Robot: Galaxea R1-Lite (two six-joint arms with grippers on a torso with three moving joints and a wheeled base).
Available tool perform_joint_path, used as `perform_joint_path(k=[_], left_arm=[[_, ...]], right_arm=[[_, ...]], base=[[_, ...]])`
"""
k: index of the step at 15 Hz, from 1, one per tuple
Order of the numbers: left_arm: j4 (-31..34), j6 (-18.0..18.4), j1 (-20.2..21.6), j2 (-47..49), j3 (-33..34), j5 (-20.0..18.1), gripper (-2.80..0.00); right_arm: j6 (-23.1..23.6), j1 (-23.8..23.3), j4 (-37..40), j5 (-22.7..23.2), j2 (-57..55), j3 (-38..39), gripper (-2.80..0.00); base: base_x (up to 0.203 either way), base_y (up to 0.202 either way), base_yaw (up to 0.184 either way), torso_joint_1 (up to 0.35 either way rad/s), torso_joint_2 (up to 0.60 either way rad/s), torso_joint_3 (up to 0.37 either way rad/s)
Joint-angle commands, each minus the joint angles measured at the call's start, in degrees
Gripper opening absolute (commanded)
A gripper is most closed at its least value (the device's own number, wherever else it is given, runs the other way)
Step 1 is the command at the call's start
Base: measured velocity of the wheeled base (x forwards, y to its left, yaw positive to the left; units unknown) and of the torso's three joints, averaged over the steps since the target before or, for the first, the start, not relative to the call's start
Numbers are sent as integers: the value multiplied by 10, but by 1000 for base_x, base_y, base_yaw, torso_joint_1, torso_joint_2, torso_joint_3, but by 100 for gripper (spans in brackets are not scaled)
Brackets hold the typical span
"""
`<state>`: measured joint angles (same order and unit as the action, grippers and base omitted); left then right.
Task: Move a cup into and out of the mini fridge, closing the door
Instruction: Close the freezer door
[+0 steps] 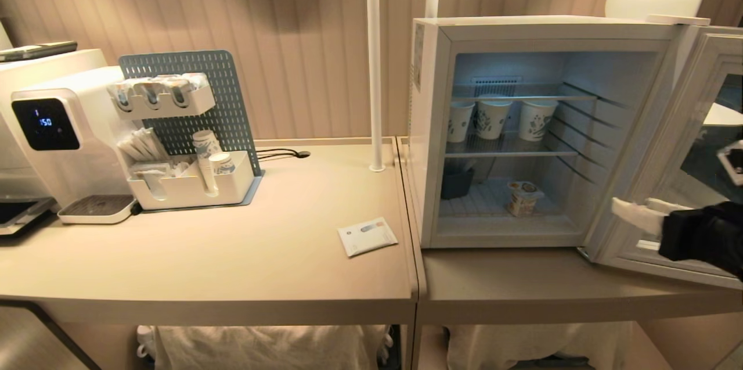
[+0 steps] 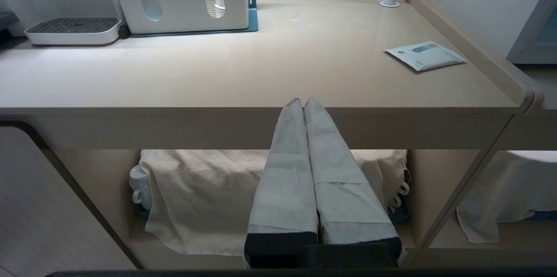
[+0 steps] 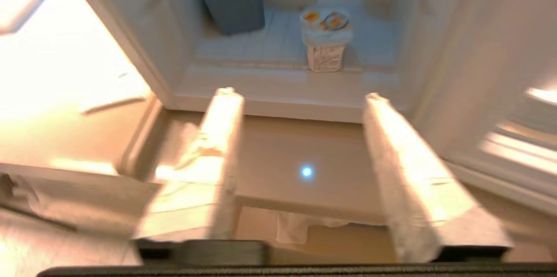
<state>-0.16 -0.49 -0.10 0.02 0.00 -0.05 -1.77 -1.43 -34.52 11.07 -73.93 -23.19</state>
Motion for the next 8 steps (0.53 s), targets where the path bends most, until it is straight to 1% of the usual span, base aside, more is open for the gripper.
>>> perform_joint_path(k=[1, 3, 4, 5, 6, 8], left_arm=[[0, 0, 0, 0, 1, 0, -280], [0, -1, 0, 0, 1, 0, -280], [0, 0, 0, 0, 1, 0, -280], [0, -1, 0, 0, 1, 0, -280], [0, -1, 0, 0, 1, 0, -280], [0, -1, 0, 0, 1, 0, -280]], right_arm=[[-19, -3, 125, -12, 203, 2, -280], [-47, -4, 310, -23, 327, -29, -280], [-58, -5, 379, -30, 384, -42, -280], [-66, -5, 424, -40, 426, -51, -280], [-71, -5, 468, -61, 466, -57, -280], [-77, -4, 535, -93, 540, -63, -280]], base=[[0, 0, 0, 0, 0, 0], [0, 0, 0, 0, 0, 0], [0, 0, 0, 0, 0, 0], [0, 0, 0, 0, 0, 0], [0, 0, 0, 0, 0, 0], [0, 0, 0, 0, 0, 0]])
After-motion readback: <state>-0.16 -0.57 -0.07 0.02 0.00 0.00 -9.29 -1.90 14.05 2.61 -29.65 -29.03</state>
